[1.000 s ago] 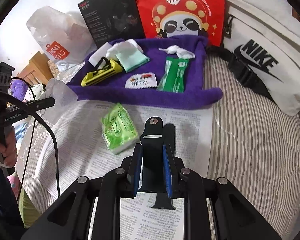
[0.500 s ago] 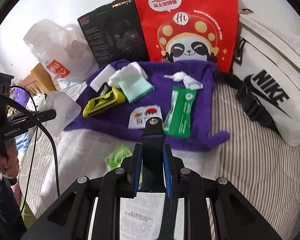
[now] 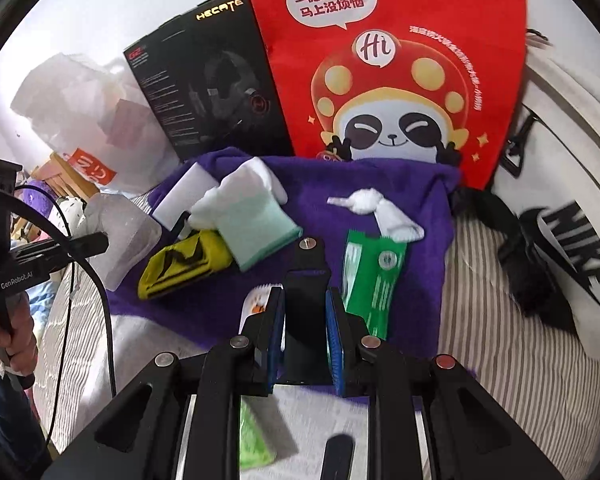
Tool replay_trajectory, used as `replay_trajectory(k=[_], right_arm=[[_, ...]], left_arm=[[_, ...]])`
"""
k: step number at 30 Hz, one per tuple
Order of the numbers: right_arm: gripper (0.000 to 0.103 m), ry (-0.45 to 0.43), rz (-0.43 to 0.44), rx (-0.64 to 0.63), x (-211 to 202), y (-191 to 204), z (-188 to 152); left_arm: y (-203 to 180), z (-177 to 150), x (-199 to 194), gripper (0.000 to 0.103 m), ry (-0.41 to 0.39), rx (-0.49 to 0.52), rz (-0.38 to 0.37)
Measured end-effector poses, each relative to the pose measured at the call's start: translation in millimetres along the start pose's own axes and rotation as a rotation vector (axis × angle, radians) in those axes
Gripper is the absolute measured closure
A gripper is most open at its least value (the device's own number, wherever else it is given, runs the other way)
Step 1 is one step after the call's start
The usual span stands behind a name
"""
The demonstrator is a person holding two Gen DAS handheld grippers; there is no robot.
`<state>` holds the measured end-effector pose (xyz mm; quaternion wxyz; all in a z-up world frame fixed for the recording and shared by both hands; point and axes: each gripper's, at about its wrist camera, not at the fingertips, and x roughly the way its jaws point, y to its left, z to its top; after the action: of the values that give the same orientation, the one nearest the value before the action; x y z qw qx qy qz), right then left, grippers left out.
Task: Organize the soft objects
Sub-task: 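Carry the mesh bag with the left gripper while the right gripper carries the strap onto the towel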
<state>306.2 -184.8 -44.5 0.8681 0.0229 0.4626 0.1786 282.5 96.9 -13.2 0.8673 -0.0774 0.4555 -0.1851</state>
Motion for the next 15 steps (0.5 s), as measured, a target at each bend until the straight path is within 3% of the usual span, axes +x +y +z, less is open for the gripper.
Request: replay_trajectory(k=[15], right_arm=[[0.082, 0.077, -0.029, 0.019, 79, -7, 28]], left_arm=[[37, -13, 57, 0.093, 0.082, -0.055, 0.034]])
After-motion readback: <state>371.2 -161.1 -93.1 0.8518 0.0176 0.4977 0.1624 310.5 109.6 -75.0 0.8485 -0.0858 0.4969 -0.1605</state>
